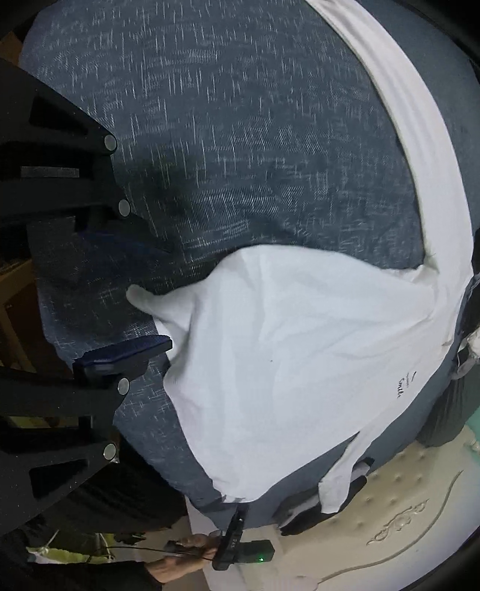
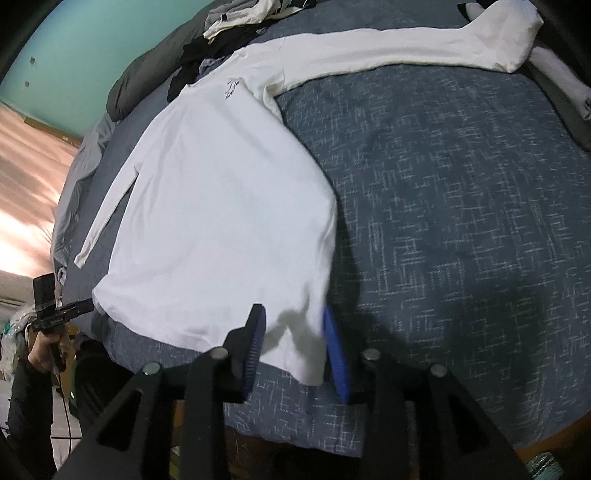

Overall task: Fold clothes
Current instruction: 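Grasp the shirt hem with the left tool beside the right tool, then hold the hem with both tools and pull it taut away from the collar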

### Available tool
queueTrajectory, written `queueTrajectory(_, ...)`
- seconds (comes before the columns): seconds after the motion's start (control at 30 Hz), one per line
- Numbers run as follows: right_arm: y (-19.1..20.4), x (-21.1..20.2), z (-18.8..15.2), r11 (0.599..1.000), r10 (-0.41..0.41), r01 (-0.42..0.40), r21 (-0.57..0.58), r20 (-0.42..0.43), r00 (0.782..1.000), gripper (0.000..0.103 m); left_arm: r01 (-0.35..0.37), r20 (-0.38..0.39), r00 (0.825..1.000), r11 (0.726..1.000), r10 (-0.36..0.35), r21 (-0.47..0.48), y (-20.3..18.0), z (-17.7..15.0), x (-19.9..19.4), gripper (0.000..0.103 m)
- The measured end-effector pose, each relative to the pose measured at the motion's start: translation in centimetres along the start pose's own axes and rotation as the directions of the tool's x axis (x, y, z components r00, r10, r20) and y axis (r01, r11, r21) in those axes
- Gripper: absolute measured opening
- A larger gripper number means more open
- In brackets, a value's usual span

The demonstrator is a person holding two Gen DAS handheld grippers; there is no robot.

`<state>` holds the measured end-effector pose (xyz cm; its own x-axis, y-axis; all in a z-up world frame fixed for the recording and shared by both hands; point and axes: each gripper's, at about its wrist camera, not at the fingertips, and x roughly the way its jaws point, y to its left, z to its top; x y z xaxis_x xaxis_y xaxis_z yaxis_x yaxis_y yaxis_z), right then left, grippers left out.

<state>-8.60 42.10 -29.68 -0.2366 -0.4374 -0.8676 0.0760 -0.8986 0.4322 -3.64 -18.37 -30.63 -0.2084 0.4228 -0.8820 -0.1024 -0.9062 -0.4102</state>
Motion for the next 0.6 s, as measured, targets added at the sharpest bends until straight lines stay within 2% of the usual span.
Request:
queueTrajectory(0.07,0.2,0.4,0.0,1.000,-0.015,0.015,-0.011,-0.011,1.000,0.033,0.005,-0.004,1.000,1.000,-0.004,0.009,-0.2,0.1,0.8,0.044)
queueTrajectory(0.1,0.4,0.7,-0.2,0.999,-0.026,0.026,-0.020,-0.019,0.999,0.033,0.007,-0.005,1.000,1.000,-0.007,0.013,-0.3,0.1,1.1,0.031)
queueTrajectory(0.13,0.6,0.9,-0.3,0.999,-0.038,0.037,-0.032,-0.028,0.999,0.033,0.020,-0.009,1.000,1.000,-0.019,0.015,-0.4,0.0,1.4,0.024)
queueTrajectory(0.17,0.7,1.1,-0.5,0.998,-0.042,0.041,-0.039,-0.032,0.999,0.033,0.024,-0.011,1.000,0.999,-0.024,0.020,-0.6,-0.1,1.4,0.009)
queueTrajectory(0.2,0.8,1.1,-0.6,0.998,-0.045,0.043,-0.045,-0.034,0.998,0.031,0.018,-0.014,1.000,0.999,-0.018,0.035,-0.9,0.0,1.7,0.006)
queueTrajectory(0.23,0.9,1.2,-0.7,0.998,-0.048,0.046,-0.051,-0.035,0.998,0.027,0.019,-0.013,1.000,0.999,-0.018,0.045,-1.1,0.0,1.5,0.006)
queueTrajectory(0.27,0.9,1.3,-0.8,0.997,-0.050,0.048,-0.057,-0.036,0.998,0.016,0.019,-0.012,1.000,0.998,-0.019,0.054,-1.3,0.0,1.4,0.004)
queueTrajectory(0.3,1.0,1.2,-0.8,0.996,-0.058,0.056,-0.063,-0.033,0.998,0.009,0.020,-0.004,1.000,0.998,-0.020,0.058,-1.4,0.1,0.9,0.004)
queueTrajectory(0.37,1.0,0.8,-0.7,0.996,-0.064,0.062,-0.066,-0.025,0.998,0.006,0.021,0.010,1.000,0.998,-0.022,0.067,-1.6,0.3,-0.1,0.004)
queueTrajectory(0.6,2.0,-2.9,0.0,0.994,-0.040,0.041,-0.098,0.010,0.999,0.004,0.012,0.066,0.998,0.995,-0.018,0.101,-1.8,0.5,-4.9,0.004)
